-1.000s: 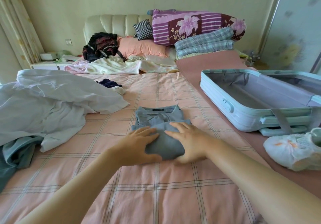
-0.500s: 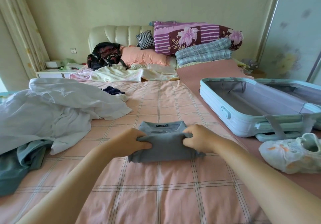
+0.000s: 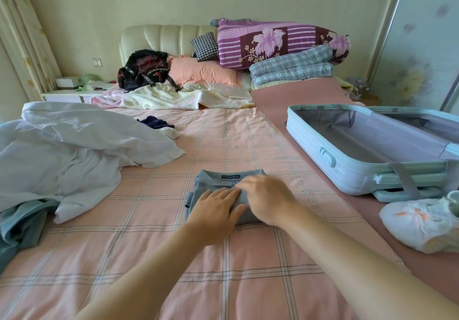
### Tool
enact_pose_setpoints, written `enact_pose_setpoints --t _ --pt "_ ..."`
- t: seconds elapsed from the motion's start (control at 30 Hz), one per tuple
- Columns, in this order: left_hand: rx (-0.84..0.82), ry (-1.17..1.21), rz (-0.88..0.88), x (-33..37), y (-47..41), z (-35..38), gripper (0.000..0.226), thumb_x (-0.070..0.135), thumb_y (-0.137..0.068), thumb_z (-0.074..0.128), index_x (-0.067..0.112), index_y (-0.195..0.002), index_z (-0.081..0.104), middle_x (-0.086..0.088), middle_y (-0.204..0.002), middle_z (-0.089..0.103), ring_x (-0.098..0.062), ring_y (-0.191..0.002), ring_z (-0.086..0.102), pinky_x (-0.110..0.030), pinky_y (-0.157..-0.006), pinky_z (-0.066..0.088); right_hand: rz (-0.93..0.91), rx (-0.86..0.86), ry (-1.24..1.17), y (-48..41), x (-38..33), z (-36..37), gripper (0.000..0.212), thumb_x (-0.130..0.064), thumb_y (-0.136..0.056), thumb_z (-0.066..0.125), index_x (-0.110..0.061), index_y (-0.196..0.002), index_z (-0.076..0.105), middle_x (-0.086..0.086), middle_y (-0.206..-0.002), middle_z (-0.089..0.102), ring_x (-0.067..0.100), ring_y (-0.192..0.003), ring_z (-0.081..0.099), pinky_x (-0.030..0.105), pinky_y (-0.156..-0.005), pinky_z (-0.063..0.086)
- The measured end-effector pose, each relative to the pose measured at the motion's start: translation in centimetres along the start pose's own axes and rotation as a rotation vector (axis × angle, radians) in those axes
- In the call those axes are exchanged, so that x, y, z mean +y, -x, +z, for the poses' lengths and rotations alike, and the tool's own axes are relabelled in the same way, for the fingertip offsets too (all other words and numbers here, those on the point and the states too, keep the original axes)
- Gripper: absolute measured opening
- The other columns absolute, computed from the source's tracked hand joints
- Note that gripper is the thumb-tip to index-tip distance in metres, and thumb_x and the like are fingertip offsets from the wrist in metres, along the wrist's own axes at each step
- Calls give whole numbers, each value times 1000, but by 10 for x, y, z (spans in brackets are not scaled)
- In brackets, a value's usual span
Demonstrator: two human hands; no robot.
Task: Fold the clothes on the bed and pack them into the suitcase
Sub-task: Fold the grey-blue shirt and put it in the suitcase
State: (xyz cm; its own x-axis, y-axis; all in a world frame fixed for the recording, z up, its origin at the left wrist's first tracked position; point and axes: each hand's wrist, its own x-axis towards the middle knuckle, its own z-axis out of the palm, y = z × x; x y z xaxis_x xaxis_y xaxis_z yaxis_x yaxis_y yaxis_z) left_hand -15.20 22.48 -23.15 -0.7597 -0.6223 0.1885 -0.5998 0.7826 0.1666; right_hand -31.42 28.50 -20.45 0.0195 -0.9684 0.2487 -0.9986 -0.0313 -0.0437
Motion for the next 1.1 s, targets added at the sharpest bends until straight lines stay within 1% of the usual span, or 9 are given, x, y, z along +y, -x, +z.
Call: enact_pose_setpoints --t 0.13,0.33,0.43,0.53,0.7,0.77,0.87,1.0,1.1 --pt "-56 -19 66 -26 6 -1 86 72 -87 48 28 -156 22 11 -161 25 -11 -147 24 -30 -121 15 119 -305 -205 17 15 11 66 -58 -101 36 -31 -159 20 -11 -165 21 10 -151 20 39 -121 18" --pt "-95 -17 34 -48 16 -14 89 68 -83 58 28 -155 25 10 -160 27 -15 -144 31 -30 -116 29 -17 -201 32 28 30 11 101 -62 -83 60 -20 -161 13 0 -169 -2 17 -154 3 32 -125 8" --pt "-111 -10 23 -53 18 -20 81 51 -82 63 29 -153 31 11 -158 22 -15 -145 24 -36 -111 38 -75 -88 130 26 30 6 94 -46 -80 65 -18 -159 22 4 -166 11 23 -150 18 37 -122 22" --pt "-96 66 -30 -53 23 -22 64 35 -81 64 29 -142 48 11 -141 44 -13 -129 39 -29 -105 39 45 -161 -8 28 29 8 83 -28 -83 63 -27 -158 26 -5 -159 33 20 -142 37 35 -111 38" --pt "1 346 -90 -51 28 -37 15 21 -77 60 36 -76 61 11 -75 65 -15 -71 61 -30 -65 52 202 -88 -321 34 35 -12 36 -31 -72 66 -39 -107 67 -13 -102 72 14 -95 65 28 -79 50" --pt "79 441 -134 -51 31 -49 13 19 -77 64 32 -74 63 9 -69 65 -12 -65 59 -24 -57 48 293 -67 -531 37 43 -20 20 -34 -64 76 -27 -81 67 -12 -73 69 12 -70 65 38 -67 57" --pt "183 493 -237 -54 29 -55 9 25 -79 73 27 -81 64 5 -71 66 -13 -65 58 -27 -57 46 405 -38 -758 40 51 -21 33 -35 -71 85 -15 -67 59 -6 -56 60 13 -53 59 38 -56 52" --pt "286 379 -440 -52 13 -48 27 43 -82 72 25 -99 60 7 -89 65 -13 -77 59 -27 -60 44 498 57 -617 26 49 -7 38 -54 -84 71 -18 -94 64 -6 -92 66 15 -88 63 34 -79 51" --pt "268 61 -401 -41 -4 -38 55 32 -80 69 23 -132 51 0 -133 50 -23 -119 48 -37 -89 48 412 79 -157 14 44 2 58 -54 -92 61 -20 -138 52 0 -136 50 24 -122 52 41 -102 42"
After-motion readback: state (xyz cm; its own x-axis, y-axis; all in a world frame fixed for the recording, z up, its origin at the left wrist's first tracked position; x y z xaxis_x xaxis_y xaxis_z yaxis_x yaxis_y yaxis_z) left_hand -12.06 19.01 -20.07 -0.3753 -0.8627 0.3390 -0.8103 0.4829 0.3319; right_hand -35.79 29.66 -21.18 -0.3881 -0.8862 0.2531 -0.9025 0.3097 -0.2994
